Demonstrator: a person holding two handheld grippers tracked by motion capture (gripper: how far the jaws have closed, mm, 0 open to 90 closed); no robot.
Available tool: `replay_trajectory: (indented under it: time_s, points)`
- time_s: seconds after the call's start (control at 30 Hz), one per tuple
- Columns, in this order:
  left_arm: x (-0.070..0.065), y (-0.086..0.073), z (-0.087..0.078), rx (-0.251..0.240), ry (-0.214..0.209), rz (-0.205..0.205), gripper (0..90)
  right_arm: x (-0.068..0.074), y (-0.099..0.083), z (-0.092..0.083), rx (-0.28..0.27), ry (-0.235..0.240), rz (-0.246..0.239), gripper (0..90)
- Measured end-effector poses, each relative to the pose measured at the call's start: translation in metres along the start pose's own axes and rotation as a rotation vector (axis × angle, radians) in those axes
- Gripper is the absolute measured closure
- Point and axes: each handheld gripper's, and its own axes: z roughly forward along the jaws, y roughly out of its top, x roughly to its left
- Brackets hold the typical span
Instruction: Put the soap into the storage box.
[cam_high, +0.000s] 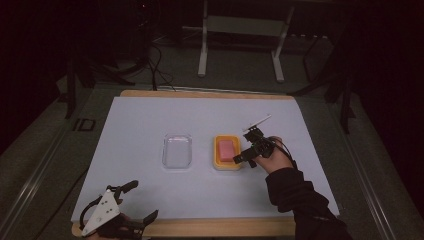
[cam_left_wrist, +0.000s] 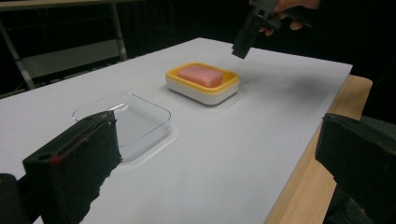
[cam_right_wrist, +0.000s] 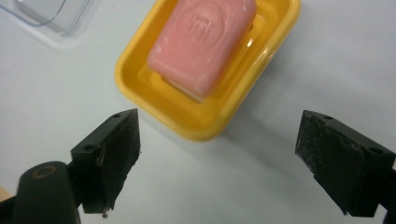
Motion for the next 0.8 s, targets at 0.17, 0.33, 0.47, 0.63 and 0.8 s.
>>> replay_trajectory:
  time_s: [0.17,0.33,0.47,0.63,0.8]
  points:
    - [0.0,0.0,0.0,0.002,0.0,0.001,0.2,-0.003,-0.016,-0.004,-0.028,-0.009,-0.025,13.7]
    - [0.0,0.0,0.0,0.002,0.0,0.001,0.2,-0.003,-0.032,-0.005,-0.062,-0.006,-0.059,13.0]
    - [-0.001,0.0,0.001,0.005,0.001,0.003,0.2,-0.004,-0.044,-0.007,-0.098,-0.006,-0.063,13.0]
    - [-0.001,0.0,0.001,0.005,0.001,0.005,0.2,-0.009,-0.055,-0.009,-0.121,-0.003,-0.062,13.0]
    - [-0.001,0.0,0.001,0.008,0.001,0.005,0.2,-0.015,-0.068,-0.011,-0.141,0.002,-0.072,13.0]
